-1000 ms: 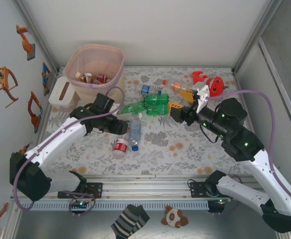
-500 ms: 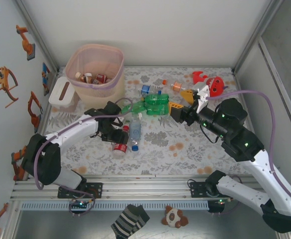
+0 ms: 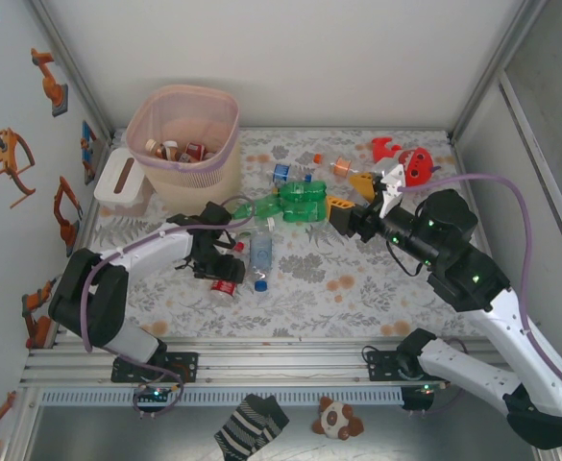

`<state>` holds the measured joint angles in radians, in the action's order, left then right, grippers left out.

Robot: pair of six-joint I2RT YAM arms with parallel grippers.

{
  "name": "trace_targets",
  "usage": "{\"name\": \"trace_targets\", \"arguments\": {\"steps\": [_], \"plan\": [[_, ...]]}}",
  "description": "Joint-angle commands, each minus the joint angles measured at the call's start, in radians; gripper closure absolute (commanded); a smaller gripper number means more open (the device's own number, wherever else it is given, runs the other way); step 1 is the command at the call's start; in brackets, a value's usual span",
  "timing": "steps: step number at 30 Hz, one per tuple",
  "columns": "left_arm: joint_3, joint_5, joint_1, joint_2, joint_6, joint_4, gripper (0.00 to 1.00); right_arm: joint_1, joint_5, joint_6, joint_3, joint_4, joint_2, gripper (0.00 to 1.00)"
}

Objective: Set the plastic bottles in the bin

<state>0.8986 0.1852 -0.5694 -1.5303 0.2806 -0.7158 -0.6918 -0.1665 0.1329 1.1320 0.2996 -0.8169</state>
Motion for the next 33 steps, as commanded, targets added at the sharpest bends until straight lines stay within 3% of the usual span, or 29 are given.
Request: {"name": "trace_targets", "arguments": {"steps": [1,13,18,33], "plan": [[-0.022,0.026,0.018,-0.011,-0.003,0.02,0.32,-0.008,0.005,-0.012,-0.002,-0.007,0.002,0.32],[-0.035,0.03,0.032,-0.044,-0.001,0.05,0.33,-0.008,-0.001,-0.004,0.003,-0.011,0.004,0.32],[-0.033,0.029,0.031,-0.035,-0.001,0.048,0.37,-0.008,-0.001,-0.004,0.005,-0.01,0.009,0.32],[0.081,-0.024,0.029,0.168,-0.023,-0.105,0.42,-0.008,-0.007,-0.005,0.005,-0.013,0.012,0.32]]}}
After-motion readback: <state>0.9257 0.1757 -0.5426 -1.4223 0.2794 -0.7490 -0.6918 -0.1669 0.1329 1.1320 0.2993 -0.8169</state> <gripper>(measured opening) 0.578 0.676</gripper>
